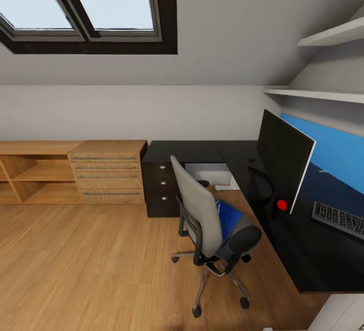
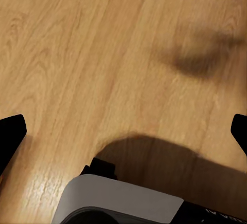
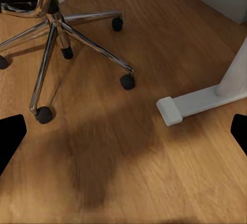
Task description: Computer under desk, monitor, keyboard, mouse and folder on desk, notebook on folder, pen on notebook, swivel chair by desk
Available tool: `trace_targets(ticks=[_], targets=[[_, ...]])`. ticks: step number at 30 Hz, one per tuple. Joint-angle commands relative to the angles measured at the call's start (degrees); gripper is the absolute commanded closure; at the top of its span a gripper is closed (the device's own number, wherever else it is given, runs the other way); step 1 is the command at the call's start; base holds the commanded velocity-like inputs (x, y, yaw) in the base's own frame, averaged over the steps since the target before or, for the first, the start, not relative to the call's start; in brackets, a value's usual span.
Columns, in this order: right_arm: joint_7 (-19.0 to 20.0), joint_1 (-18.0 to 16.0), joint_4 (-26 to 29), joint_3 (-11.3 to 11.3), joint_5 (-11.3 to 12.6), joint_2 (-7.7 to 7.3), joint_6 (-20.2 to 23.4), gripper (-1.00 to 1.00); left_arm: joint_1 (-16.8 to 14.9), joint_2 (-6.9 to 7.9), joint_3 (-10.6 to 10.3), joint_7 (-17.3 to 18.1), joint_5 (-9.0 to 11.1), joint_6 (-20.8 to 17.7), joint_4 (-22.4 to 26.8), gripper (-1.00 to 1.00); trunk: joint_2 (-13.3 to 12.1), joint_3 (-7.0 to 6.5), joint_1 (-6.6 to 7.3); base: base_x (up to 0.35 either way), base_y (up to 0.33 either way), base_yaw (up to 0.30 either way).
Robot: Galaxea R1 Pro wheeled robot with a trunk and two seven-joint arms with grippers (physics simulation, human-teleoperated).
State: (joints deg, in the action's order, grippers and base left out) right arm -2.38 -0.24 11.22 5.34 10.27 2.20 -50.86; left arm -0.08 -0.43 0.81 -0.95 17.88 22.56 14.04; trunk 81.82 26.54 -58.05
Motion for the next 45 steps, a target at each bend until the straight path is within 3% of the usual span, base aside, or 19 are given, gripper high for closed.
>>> trace_targets(ticks=[1,7,10,13,21,40,43,45], targets=[[-0.03,-0.02,-0.01,0.34,-0.31,0.03,-0.11,-1.00,-0.01,-0.02,0.07,-0.10,-0.04,0.12,0.03,-1.00,0.45,0.24,-0.23,0.000,0.000,0.000],[0.08,-0.02,0.02,0.29,-0.57,0.00,-0.18,-1.00,-0.01,0.06,0.07,-0.10,-0.04,0.05,0.03,-1.00,2.85,1.32,-1.54,0.000,0.000,0.000],[0.09,-0.02,-0.03,0.26,-3.60,-0.03,0.02,-1.00,-0.01,0.07,0.07,-0.10,-0.04,0.11,0.03,-1.00,4.06,1.86,-2.20,0.000,0.000,0.000],[0.09,-0.02,-0.05,0.28,-4.48,-0.04,0.05,-1.00,-0.01,0.07,0.07,-0.10,-0.03,0.11,0.03,-1.00,5.26,2.39,-2.86,0.000,0.000,0.000],[0.05,-0.02,-0.06,0.28,-4.86,-0.02,0.06,-1.00,-0.01,0.07,0.07,-0.10,-0.04,0.12,0.03,-1.00,8.47,3.83,-4.62,0.000,0.000,0.043],[0.09,-0.02,0.14,0.28,-4.91,-0.27,0.06,-1.00,-0.01,0.12,0.21,-0.17,-0.09,0.08,0.51,-1.00,16.09,7.24,-8.79,0.000,0.000,0.189],[0.09,-0.04,0.46,0.31,-4.91,-0.89,0.02,-1.00,-0.01,-0.08,0.29,-0.63,-0.22,-0.16,4.62,-1.00,17.29,7.78,-9.45,0.000,0.000,0.017],[0.22,-0.03,1.50,0.22,-5.53,-1.17,-0.31,-1.00,-0.01,-0.65,0.16,-4.32,-0.44,-4.84,13.92,-1.00,18.09,8.14,-9.89,0.000,0.000,0.005]])
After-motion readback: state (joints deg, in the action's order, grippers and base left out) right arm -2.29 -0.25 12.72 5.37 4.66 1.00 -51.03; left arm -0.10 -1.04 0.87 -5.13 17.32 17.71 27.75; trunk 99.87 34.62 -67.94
